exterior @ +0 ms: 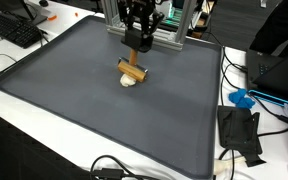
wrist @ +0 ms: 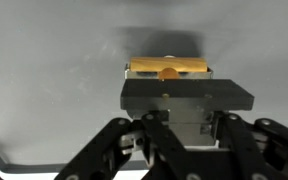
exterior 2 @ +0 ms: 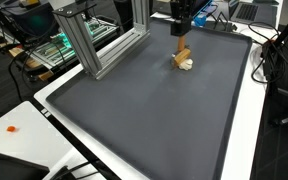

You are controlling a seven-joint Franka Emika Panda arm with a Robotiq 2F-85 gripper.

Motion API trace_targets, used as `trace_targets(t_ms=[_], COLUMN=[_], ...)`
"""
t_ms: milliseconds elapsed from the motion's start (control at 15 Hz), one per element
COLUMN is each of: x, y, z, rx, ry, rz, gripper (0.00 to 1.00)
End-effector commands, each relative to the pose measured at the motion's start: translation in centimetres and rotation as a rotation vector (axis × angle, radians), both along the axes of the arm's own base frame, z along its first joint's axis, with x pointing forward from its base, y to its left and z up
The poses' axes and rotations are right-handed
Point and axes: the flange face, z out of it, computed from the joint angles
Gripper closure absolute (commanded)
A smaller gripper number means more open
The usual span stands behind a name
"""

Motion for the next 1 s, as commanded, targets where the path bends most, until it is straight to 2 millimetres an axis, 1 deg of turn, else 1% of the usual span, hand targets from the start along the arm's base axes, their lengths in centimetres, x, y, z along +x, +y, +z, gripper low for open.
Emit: trace_targets(t_ms=[0, 467, 733, 933], x=[0.4, 1.0, 1.2, 0.9], y=[0.2, 0.2, 0.2, 0.3], z=[-1.0, -2.2, -2.4, -2.2], rx=[0.011, 0.024, 0.021, 0.018], ry=[-0.061, -0.141, -0.171, -0.124], rz=[-0.008, -0.053, -0.078, -0.150], gripper=[0.78, 0.78, 0.78, 0.78])
